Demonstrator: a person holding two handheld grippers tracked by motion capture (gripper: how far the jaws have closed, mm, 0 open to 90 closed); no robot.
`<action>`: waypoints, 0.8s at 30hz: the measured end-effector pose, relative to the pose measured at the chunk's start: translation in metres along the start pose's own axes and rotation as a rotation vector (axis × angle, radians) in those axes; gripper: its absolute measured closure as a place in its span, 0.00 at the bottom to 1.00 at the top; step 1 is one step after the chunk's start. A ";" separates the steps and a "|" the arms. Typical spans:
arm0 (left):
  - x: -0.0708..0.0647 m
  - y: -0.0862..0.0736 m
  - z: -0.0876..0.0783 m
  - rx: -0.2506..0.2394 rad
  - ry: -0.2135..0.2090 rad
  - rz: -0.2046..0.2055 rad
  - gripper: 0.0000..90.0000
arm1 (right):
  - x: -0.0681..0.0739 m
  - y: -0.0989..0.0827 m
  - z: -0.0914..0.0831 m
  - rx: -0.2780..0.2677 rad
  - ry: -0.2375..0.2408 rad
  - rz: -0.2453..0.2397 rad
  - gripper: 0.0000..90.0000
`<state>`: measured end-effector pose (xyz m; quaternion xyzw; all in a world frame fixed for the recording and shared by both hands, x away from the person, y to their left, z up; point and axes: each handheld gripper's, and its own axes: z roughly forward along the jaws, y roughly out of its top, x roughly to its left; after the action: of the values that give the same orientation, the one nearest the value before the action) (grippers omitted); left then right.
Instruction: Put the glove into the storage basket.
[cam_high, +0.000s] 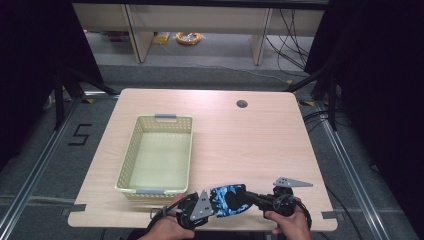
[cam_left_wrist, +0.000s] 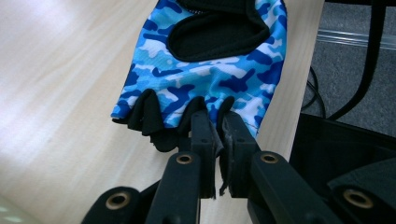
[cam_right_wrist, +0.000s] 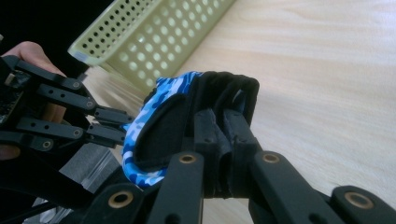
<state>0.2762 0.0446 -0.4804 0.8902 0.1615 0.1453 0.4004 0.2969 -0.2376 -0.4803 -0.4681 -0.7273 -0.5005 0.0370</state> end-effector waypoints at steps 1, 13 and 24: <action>0.003 0.001 -0.002 0.002 0.001 0.008 0.94 | 0.000 0.001 0.000 -0.015 -0.001 -0.037 0.95; 0.020 0.014 -0.034 -0.028 0.038 -0.008 0.94 | 0.026 0.025 -0.005 -0.056 0.038 -0.064 0.95; 0.040 0.018 -0.059 -0.037 0.089 -0.017 0.94 | 0.055 0.060 0.003 -0.053 0.053 -0.140 0.95</action>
<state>0.2922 0.0889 -0.4239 0.8739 0.1840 0.1841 0.4105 0.3102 -0.1966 -0.4118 -0.4036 -0.7434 -0.5332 0.0088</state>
